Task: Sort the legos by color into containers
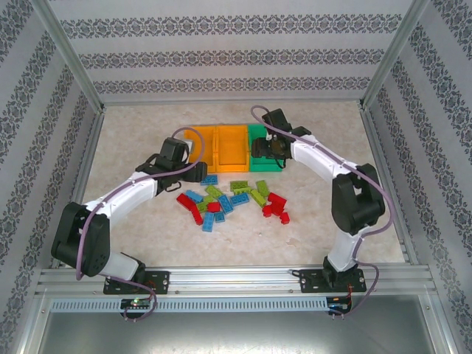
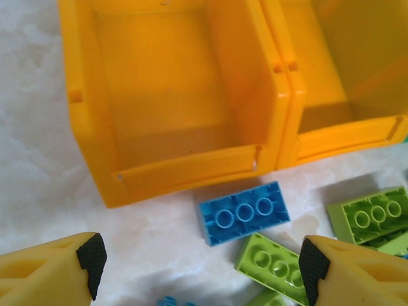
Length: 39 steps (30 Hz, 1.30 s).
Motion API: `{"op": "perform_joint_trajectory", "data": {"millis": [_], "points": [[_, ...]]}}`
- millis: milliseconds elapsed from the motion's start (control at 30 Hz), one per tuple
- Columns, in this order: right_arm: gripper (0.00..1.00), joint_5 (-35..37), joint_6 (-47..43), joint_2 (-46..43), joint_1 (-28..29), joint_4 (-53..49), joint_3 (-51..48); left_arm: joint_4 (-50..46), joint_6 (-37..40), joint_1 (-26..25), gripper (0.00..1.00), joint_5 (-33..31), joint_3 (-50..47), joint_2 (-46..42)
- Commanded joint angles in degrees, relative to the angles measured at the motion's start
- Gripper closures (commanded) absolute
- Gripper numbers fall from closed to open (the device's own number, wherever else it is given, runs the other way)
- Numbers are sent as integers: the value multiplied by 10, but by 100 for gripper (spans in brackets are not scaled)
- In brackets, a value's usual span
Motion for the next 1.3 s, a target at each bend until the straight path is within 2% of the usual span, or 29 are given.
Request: {"op": "perform_joint_trajectory", "data": {"millis": [0, 333, 500, 700, 900, 1267], "points": [[44, 36, 27, 34, -7, -41, 34, -24, -23, -20, 18, 4, 8, 13], [41, 49, 53, 87, -13, -54, 63, -84, -79, -62, 16, 1, 61, 90], [35, 50, 53, 99, -14, -58, 70, -92, -101, -79, 16, -11, 78, 113], [23, 47, 46, 97, -11, -54, 68, -110, -117, -82, 15, -18, 97, 141], [18, 34, 48, 93, -6, -43, 62, -143, -123, -83, 15, -44, 127, 168], [16, 17, 66, 41, 14, -13, 23, -145, -134, -83, 17, -56, 152, 208]]}}
